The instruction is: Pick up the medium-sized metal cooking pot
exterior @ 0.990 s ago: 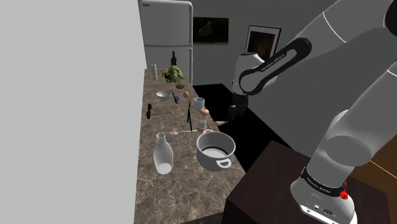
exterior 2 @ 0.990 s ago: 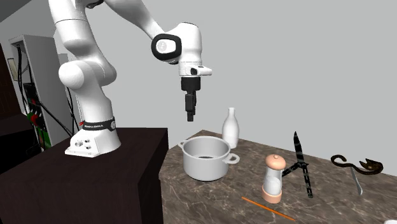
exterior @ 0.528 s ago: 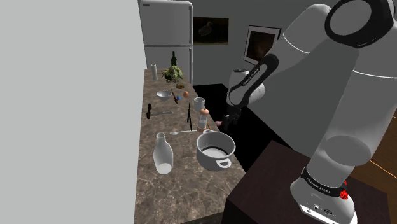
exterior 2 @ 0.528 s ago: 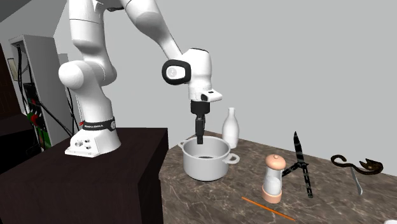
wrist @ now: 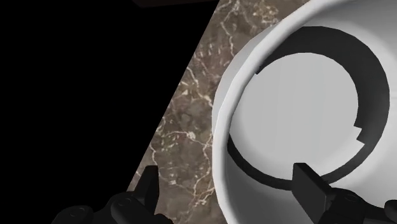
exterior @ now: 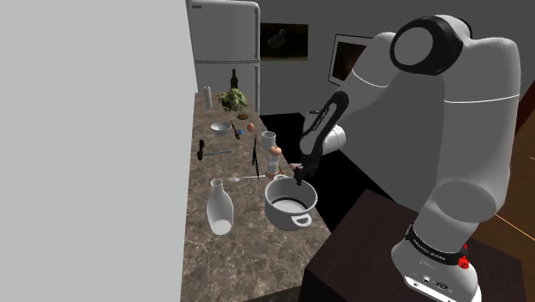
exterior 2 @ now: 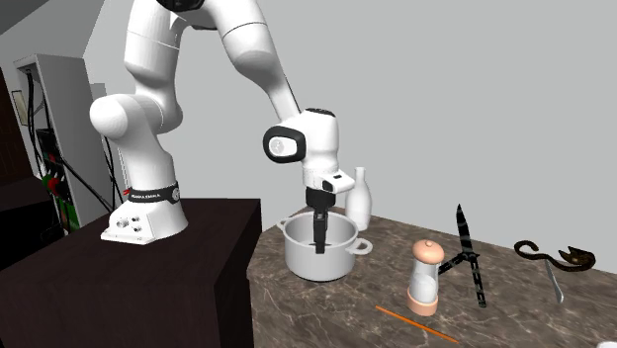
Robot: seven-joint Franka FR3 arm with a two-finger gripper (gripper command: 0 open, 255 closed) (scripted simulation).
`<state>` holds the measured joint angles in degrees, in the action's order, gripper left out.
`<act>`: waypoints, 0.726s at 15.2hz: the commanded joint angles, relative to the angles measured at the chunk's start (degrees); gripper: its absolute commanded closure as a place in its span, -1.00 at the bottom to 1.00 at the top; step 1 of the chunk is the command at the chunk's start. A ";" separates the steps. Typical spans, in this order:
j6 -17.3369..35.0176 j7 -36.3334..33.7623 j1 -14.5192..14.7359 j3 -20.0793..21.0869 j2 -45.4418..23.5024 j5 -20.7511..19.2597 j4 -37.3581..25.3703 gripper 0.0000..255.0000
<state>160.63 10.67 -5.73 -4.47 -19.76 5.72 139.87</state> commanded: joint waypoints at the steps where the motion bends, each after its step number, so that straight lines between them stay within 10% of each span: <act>1: 1.50 0.34 -0.29 0.40 -1.85 0.47 -0.38 -1.00; 5: 3.20 0.71 -0.66 0.88 -4.08 0.93 -0.91 -1.00; 6: 3.23 0.76 -0.71 0.89 -4.08 0.94 -0.89 1.00; 11: 3.24 0.79 -0.73 0.89 -4.07 0.94 -0.86 1.00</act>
<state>163.88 11.45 -6.45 -3.55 -23.81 6.68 139.00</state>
